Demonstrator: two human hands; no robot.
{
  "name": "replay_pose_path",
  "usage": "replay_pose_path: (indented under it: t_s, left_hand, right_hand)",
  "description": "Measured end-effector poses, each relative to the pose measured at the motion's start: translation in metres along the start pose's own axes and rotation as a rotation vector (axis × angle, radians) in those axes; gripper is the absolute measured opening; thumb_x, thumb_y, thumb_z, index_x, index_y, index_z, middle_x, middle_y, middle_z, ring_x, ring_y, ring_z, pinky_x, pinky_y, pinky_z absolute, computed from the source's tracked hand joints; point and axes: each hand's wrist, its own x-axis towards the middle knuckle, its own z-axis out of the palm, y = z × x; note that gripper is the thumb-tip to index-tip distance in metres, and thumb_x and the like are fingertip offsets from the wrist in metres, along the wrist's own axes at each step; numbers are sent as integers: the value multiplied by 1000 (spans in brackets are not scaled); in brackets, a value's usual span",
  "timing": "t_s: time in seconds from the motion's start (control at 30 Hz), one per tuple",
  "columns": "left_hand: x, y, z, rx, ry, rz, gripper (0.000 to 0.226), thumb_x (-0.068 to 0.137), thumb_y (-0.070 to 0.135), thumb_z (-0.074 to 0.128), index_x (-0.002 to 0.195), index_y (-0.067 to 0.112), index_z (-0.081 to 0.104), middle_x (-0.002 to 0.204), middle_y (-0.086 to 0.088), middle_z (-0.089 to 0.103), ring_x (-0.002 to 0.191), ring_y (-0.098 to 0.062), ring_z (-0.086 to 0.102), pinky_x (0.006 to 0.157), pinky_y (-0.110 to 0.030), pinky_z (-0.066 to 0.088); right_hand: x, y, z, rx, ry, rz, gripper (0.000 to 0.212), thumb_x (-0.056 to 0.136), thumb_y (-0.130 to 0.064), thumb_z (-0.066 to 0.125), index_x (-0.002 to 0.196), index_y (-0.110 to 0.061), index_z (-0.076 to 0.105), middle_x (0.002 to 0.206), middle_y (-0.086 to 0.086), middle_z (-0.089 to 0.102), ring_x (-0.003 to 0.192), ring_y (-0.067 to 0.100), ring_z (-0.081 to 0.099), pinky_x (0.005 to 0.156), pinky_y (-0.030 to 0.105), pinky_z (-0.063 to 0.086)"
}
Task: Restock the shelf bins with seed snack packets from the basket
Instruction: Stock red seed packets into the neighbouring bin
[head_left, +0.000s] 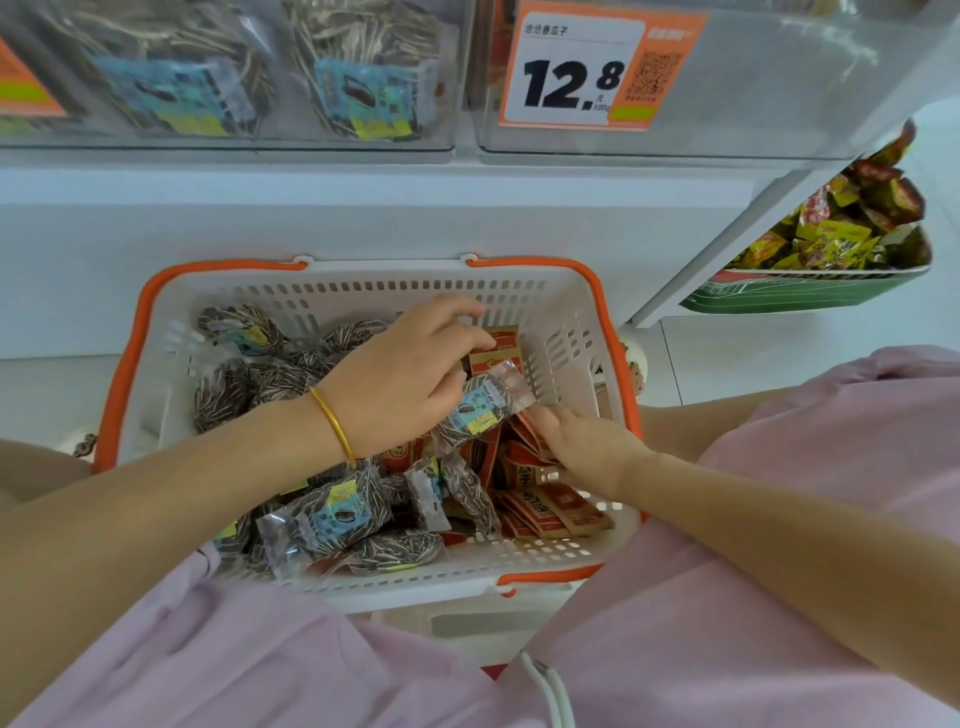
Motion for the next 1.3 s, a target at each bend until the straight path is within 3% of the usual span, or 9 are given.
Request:
replay_pose_path:
  t_s: [0.13, 0.23, 0.33, 0.47, 0.6, 0.8, 1.0, 1.13, 1.3]
  left_hand:
    - [0, -2, 0, 2, 2, 1, 34, 92, 11, 49, 125, 12, 55, 141, -4, 38, 128, -17, 38, 102, -21, 29]
    - [1, -4, 1, 11, 4, 5, 33, 91, 11, 52, 124, 12, 55, 139, -5, 40, 126, -18, 40, 99, -20, 30]
    - [3, -2, 4, -57, -70, -47, 44, 93, 27, 53, 136, 19, 43, 146, 3, 31, 133, -11, 30, 104, -17, 23]
    - [8, 7, 6, -403, -243, -205, 76, 81, 46, 65, 142, 29, 23, 138, 15, 32, 128, -2, 35, 106, -20, 29]
    - [12, 9, -2, -718, -153, -319, 63, 74, 32, 75, 124, 29, 37, 114, 15, 56, 100, 0, 61, 82, -19, 53]
    - [4, -5, -20, -1129, -82, -412, 41, 78, 23, 69, 117, 17, 57, 108, -4, 70, 96, -21, 68, 81, -35, 56]
    - [7, 9, -32, -1246, 62, -412, 40, 75, 21, 59, 114, 16, 57, 100, -4, 72, 90, -21, 69, 72, -32, 58]
    - [20, 28, -50, -1119, 181, -345, 50, 79, 34, 67, 123, 16, 52, 112, -4, 68, 100, -20, 67, 82, -37, 56]
    - [44, 58, -99, -936, 272, -249, 51, 76, 48, 56, 120, 22, 51, 109, 7, 67, 99, -6, 65, 86, -27, 52]
  right_hand:
    - [1, 4, -17, -18, 80, 56, 18, 91, 0, 44, 103, -11, 51, 97, 4, 64, 81, 22, 58, 69, 31, 48]
    - [1, 9, -47, -22, 216, 71, 11, 95, -15, 48, 98, -15, 58, 95, -2, 65, 85, 19, 62, 71, 31, 51]
    - [-7, 14, -88, 52, 234, 43, 7, 93, -27, 54, 91, -20, 54, 92, -2, 64, 87, 19, 60, 73, 36, 51]
    - [-30, -4, -135, 438, 277, -79, 27, 85, -22, 67, 65, -26, 49, 69, -12, 56, 64, 3, 53, 56, 17, 42]
    - [-24, -20, -143, 824, 458, -96, 7, 82, -23, 70, 84, -21, 63, 80, -9, 65, 74, 7, 64, 66, 22, 53]
    - [-26, -16, -135, 1442, 397, 53, 37, 96, -44, 42, 114, -14, 54, 95, 7, 69, 88, 23, 69, 75, 32, 57]
    - [-41, -32, -132, 1535, 180, -18, 56, 82, -62, 44, 120, -22, 54, 100, -3, 71, 96, 16, 69, 86, 38, 54]
    - [-53, -43, -146, 1409, 311, -65, 80, 66, -47, 78, 131, -22, 38, 115, -5, 65, 101, 10, 66, 86, 34, 55]
    - [-69, -31, -182, 1461, 553, -170, 69, 66, -16, 84, 123, -19, 45, 110, 1, 69, 100, 16, 67, 87, 41, 55]
